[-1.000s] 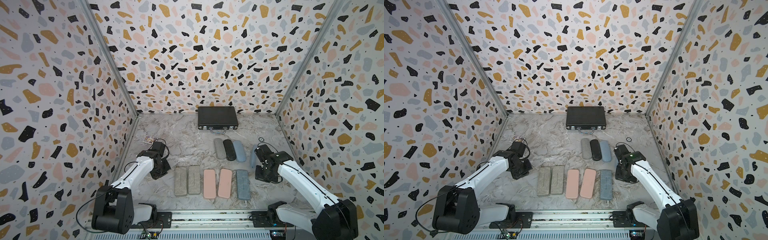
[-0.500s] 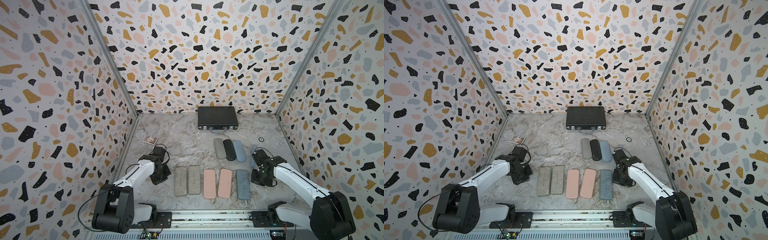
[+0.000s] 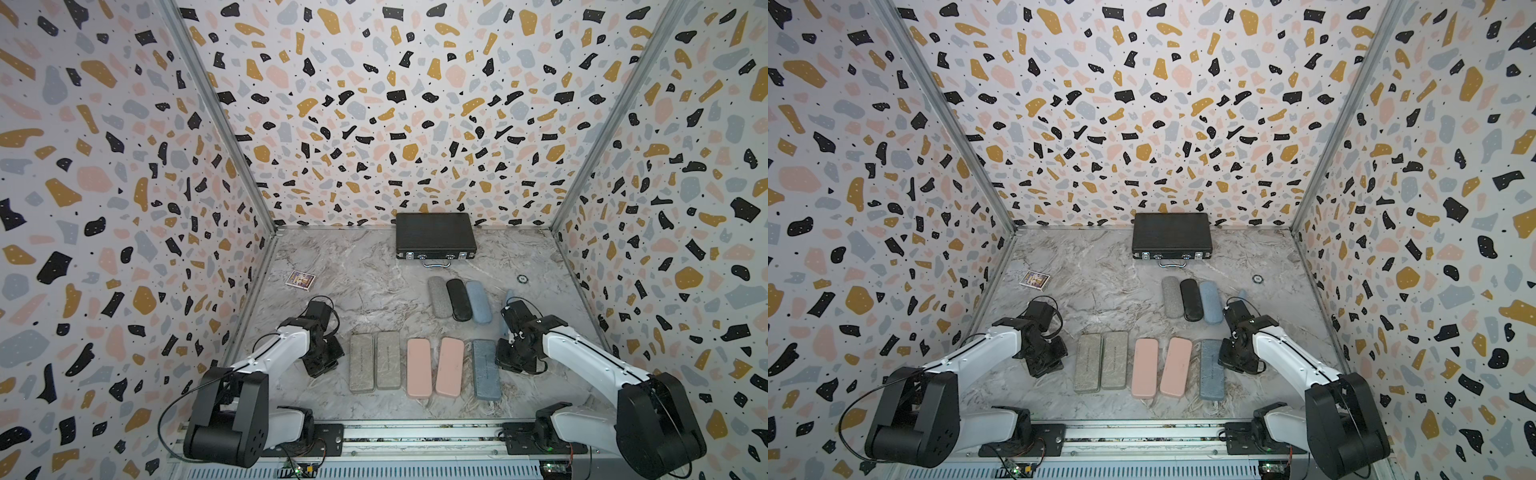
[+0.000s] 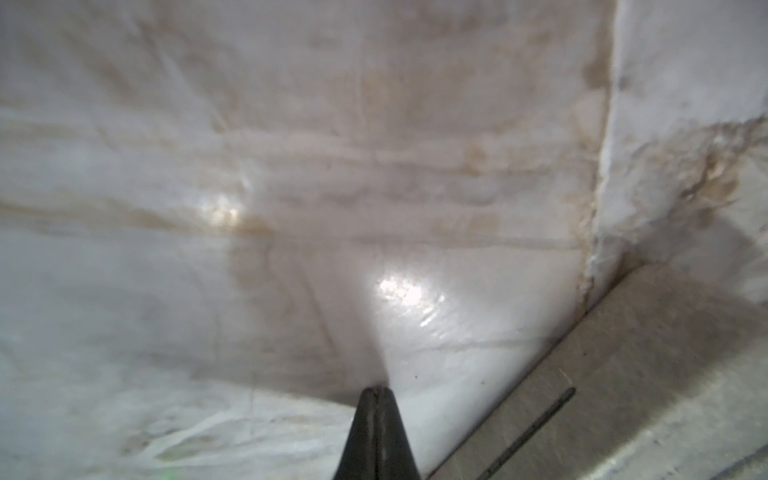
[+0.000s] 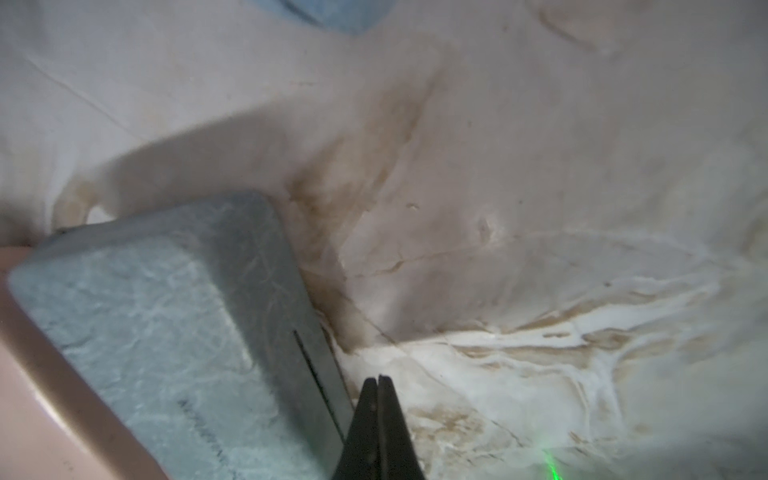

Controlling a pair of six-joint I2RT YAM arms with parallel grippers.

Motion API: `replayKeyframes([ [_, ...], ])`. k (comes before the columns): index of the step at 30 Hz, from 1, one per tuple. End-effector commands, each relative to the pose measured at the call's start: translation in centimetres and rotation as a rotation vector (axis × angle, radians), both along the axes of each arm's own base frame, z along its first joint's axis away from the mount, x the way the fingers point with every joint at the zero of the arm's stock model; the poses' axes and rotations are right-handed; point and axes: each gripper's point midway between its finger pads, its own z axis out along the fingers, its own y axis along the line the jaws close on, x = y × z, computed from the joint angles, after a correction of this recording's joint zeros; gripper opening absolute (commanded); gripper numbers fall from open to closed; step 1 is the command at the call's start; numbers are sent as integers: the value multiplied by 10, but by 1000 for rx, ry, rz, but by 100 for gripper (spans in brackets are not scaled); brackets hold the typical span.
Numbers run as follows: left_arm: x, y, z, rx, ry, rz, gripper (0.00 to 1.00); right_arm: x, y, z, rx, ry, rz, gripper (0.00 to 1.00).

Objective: Close the glasses case
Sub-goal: Adjust the glasses case at the center of the board.

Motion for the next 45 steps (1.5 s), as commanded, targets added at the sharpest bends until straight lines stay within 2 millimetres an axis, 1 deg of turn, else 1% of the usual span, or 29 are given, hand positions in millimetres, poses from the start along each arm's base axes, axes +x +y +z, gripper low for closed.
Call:
replayKeyframes([
  [1,-5,-5,-10,-11,23,-12,0,-5,6,-6,13,25,31,0],
  [8,-5,-13,-12,-5,26,-33,0,-8,17,-14,13,53,78,0],
  [32,-2,-37,-10,2,21,-89,0,4,43,-13,33,28,144,0],
  [39,-2,-45,-9,1,16,-105,0,8,56,-13,43,23,190,0],
  [45,-2,-51,-9,-1,9,-120,0,14,72,-11,59,14,246,0],
])
